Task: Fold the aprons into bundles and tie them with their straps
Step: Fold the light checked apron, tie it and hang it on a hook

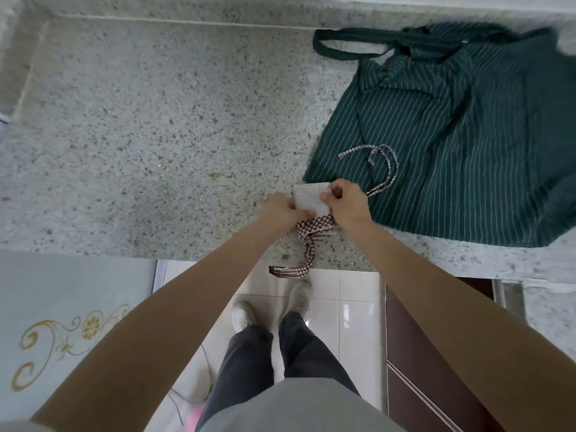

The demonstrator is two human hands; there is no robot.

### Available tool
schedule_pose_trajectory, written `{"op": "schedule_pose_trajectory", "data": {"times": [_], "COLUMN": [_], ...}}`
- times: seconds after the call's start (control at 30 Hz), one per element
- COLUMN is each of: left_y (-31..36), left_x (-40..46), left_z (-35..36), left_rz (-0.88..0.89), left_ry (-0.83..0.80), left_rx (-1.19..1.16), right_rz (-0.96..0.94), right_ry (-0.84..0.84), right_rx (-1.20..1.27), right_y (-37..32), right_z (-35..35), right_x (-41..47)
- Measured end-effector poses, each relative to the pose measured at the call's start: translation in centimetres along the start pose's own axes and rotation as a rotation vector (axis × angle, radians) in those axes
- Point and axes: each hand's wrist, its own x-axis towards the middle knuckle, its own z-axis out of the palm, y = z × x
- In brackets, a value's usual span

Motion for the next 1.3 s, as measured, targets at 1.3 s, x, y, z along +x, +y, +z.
{"op": "schedule_pose_trajectory", "data": {"times": [1.3], "left_y": [10.6], "left_x": [-8.5], "left_z": [-18.4], "left_rz": [0.61], "left_ry": [0.605], "left_rx": [-0.016], "right_rz": [-0.434], "right_ry": [-0.09], "right_rx": [-0.086], "right_y": [-19.2], "right_z": [-9.5], "right_x": [-3.5]}}
